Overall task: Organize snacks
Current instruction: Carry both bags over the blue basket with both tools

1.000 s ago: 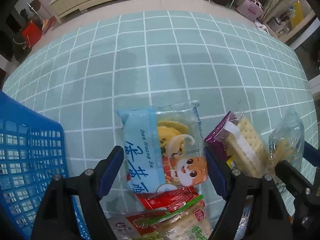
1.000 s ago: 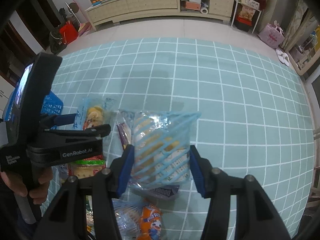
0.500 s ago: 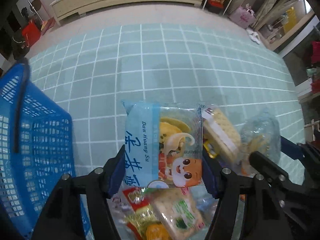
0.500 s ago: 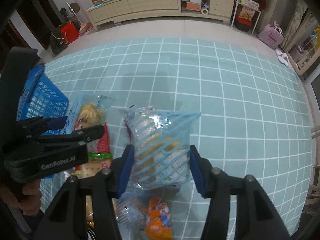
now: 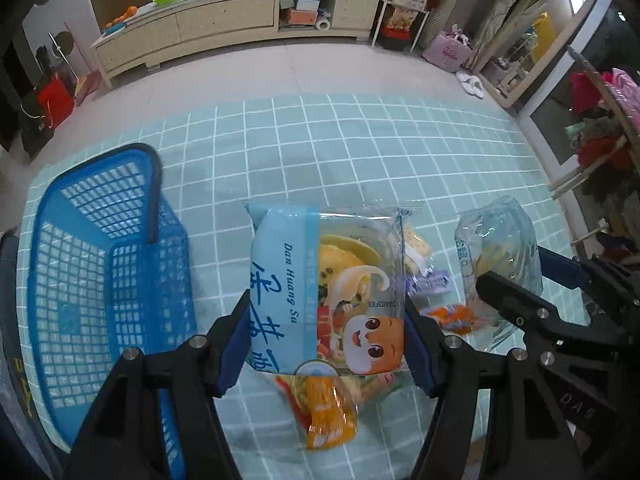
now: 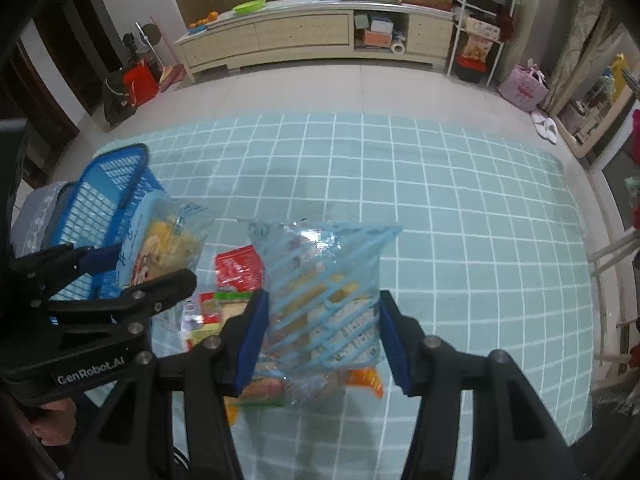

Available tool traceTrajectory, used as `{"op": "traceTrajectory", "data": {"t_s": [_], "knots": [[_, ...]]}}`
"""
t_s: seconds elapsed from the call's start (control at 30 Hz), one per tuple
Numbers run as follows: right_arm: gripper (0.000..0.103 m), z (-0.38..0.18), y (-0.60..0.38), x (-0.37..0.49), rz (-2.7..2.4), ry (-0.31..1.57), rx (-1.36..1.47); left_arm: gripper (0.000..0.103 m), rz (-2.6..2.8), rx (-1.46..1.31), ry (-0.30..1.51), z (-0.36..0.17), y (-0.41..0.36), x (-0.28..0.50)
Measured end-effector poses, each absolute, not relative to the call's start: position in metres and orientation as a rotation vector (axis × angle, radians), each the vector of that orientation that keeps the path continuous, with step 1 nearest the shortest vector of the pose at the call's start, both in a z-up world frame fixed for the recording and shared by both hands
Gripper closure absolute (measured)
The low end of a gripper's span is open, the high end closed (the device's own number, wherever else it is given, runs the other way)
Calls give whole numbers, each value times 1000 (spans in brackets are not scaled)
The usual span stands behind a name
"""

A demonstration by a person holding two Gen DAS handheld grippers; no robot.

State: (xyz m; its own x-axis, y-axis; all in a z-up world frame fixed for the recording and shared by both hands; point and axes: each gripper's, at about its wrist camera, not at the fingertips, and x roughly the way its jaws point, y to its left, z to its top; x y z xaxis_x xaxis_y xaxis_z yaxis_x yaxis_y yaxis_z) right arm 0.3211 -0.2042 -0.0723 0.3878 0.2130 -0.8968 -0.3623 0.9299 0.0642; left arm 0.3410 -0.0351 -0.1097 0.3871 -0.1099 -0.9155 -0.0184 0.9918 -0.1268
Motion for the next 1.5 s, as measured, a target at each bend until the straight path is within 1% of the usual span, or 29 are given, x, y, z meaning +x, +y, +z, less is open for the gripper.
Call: {"op": "traceTrajectory", "data": {"t_s": [0.23, 0.5, 0.7, 0.87, 1.17, 1.37, 1.5], "knots": [[44, -38, -190, 276, 355, 1071, -154, 39, -86, -103, 1109, -76, -20, 293], [44, -17, -165, 232, 365, 1043, -133, 39, -92, -57, 1054, -40, 1, 234], [44, 2, -145, 206, 374, 996, -134, 39, -108, -37, 1025, -18, 23, 200], [44, 8, -130, 191, 382, 978, -136, 39, -122, -25, 1001, -3, 45, 177], [44, 11, -84, 183, 414, 951, -182, 39, -131, -24, 972, 3, 88, 170], [44, 4, -50, 197, 445, 953, -203, 39, -106, -62, 972, -5, 125, 190], [44, -5, -32, 220, 473, 981, -188, 39, -87, -93, 975, -17, 149, 211]]}}
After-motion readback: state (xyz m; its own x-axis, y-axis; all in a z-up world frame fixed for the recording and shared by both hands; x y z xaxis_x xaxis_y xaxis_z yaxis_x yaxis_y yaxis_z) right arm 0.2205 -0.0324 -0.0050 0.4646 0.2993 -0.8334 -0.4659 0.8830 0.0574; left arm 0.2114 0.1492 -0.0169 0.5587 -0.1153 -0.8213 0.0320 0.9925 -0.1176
